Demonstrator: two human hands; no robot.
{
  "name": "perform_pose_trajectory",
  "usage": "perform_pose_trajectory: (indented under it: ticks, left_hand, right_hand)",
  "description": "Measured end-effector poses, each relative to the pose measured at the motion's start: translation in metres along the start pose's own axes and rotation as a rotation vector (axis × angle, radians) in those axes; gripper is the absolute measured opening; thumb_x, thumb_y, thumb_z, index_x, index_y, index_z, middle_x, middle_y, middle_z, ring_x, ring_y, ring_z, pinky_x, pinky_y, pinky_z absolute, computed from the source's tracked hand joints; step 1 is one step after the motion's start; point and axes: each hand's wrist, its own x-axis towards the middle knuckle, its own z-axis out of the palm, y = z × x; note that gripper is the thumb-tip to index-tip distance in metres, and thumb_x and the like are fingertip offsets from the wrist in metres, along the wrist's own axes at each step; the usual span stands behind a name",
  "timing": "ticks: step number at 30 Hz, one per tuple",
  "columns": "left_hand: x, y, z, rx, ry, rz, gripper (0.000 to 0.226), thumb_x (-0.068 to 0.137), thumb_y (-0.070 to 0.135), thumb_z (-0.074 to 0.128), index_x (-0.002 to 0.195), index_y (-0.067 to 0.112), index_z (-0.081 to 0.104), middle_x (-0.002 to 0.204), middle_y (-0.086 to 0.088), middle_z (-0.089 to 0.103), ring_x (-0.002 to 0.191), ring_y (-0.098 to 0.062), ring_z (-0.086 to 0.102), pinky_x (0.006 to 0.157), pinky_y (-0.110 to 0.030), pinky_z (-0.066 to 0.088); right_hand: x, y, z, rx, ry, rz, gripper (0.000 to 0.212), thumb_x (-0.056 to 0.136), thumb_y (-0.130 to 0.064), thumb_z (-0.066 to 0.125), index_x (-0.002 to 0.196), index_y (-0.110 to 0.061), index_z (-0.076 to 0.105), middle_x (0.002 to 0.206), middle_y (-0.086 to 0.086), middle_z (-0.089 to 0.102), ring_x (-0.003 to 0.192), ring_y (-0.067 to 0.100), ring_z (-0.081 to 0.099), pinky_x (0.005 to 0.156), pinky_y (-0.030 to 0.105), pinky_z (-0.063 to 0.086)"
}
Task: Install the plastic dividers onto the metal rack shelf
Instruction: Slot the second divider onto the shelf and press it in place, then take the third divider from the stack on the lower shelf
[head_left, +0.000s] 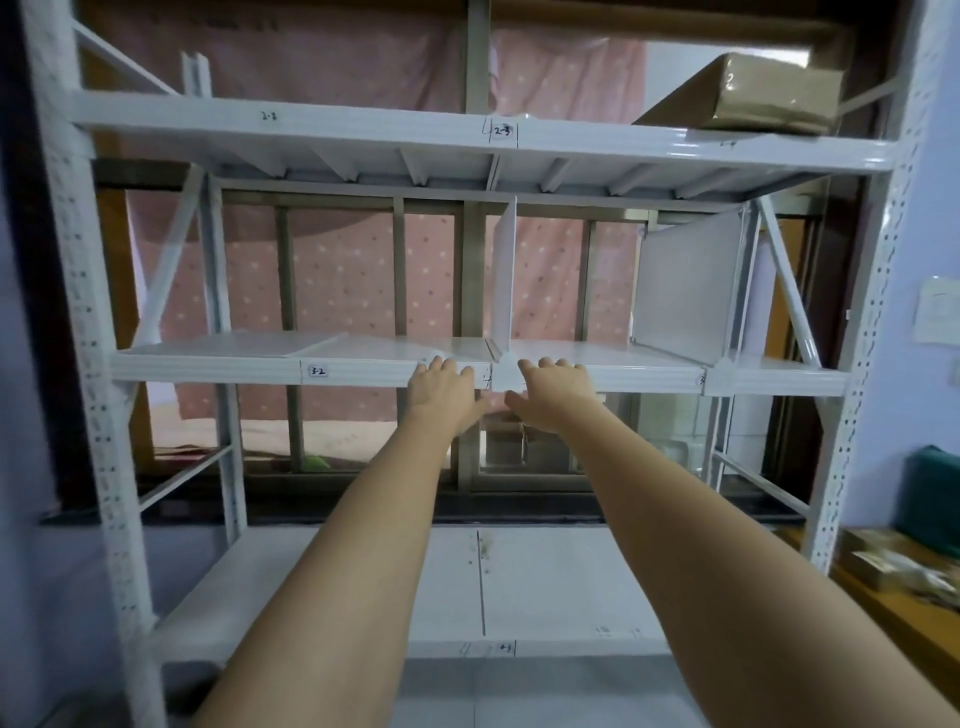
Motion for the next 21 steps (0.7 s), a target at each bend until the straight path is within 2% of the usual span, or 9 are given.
perform_pose_trajectory:
  ticks: [3,10,15,21]
  left_hand:
    - [-0.001,-0.006,-0.004,0.004,-0.002,-0.024,0.053,0.096,0.048,0.032,0.132,0.013,0.049,0.129,-0.012,0.051,0.119,-0.026,0.046,0.098,-0.037,0.037]
    - [-0.02,-0.031,0.003,-0.01,-0.027,-0.059,0.05,0.095,0.042,0.04,0.137,0.013,0.043,0.134,-0.011,0.047,0.12,-0.026,0.046,0.097,-0.038,0.039]
    - [-0.053,-0.077,0.009,0.036,-0.098,-0.178,0.05,0.093,0.041,0.045,0.133,0.011,0.044,0.132,-0.011,0.048,0.12,-0.026,0.048,0.095,-0.039,0.041]
    - [-0.111,-0.144,0.001,0.152,-0.177,-0.336,0.05,0.093,0.041,0.046,0.131,0.01,0.048,0.129,-0.011,0.051,0.118,-0.028,0.049,0.094,-0.04,0.042]
  right_hand:
    - [-0.002,-0.009,-0.003,0.015,-0.008,-0.023,0.048,0.1,-0.04,0.037,0.142,-0.017,0.04,0.131,0.008,0.053,0.121,0.028,0.048,0.098,0.038,0.036]
    - [0.0,-0.042,-0.001,0.034,-0.034,-0.104,0.051,0.101,-0.044,0.033,0.142,-0.015,0.04,0.139,0.012,0.048,0.128,0.03,0.044,0.103,0.042,0.034]
    - [0.001,-0.098,0.002,0.111,-0.034,-0.243,0.05,0.101,-0.043,0.034,0.141,-0.014,0.042,0.137,0.011,0.049,0.125,0.03,0.046,0.099,0.041,0.036]
    - [-0.007,-0.179,0.002,0.191,-0.034,-0.419,0.052,0.1,-0.043,0.036,0.144,-0.014,0.04,0.144,0.011,0.046,0.131,0.03,0.042,0.106,0.043,0.033]
